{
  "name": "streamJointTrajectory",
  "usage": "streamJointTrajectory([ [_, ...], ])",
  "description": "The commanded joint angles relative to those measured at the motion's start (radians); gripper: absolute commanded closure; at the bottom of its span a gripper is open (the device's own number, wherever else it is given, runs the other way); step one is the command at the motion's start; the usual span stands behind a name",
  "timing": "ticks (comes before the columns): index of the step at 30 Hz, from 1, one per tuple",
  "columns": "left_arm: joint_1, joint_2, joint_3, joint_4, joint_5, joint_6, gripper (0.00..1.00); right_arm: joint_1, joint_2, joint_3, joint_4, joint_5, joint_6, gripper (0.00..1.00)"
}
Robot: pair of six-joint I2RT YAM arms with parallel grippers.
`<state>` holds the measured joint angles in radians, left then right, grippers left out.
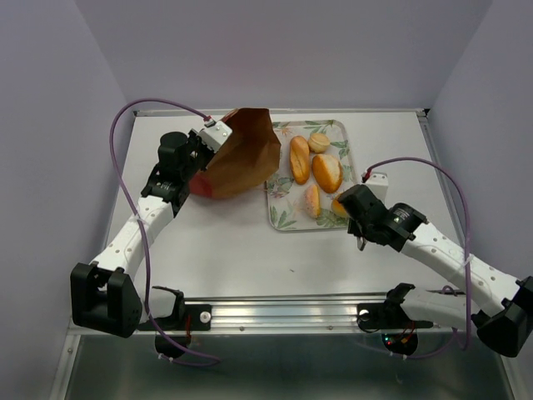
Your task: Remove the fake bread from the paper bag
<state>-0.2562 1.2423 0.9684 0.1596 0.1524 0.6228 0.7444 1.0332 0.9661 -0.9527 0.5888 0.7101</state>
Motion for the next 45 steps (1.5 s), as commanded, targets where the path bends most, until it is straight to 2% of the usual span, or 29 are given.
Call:
streamJointTrajectory([
  [1, -0.006, -0.047, 0.013, 0.070, 0.015, -0.005, 1.00, -0.002, 0.004, -0.004, 0.123, 0.063, 0.009, 0.99],
  [10, -0.005, -0.046, 0.018, 0.066, 0.015, -0.001, 1.00, -0.002, 0.034, -0.046, 0.174, 0.017, 0.014, 0.98],
  [15, -0.005, -0.044, 0.018, 0.067, 0.016, -0.001, 1.00, -0.002, 0.024, -0.084, 0.170, 0.025, 0.040, 0.83],
  [21, -0.005, -0.047, 0.020, 0.064, 0.019, 0.002, 1.00, -0.002, 0.030, -0.056, 0.144, 0.046, 0.064, 0.64],
  [29, -0.005, -0.049, 0.018, 0.063, 0.029, 0.000, 1.00, -0.002, 0.031, -0.023, 0.108, 0.072, 0.071, 0.51],
  [39, -0.005, -0.049, 0.016, 0.063, 0.033, 0.008, 1.00, -0.002, 0.037, 0.000, 0.083, 0.109, 0.081, 0.50],
  [45, -0.005, -0.049, 0.024, 0.063, 0.029, 0.008, 1.00, -0.002, 0.047, 0.104, 0.091, 0.195, 0.016, 0.53],
])
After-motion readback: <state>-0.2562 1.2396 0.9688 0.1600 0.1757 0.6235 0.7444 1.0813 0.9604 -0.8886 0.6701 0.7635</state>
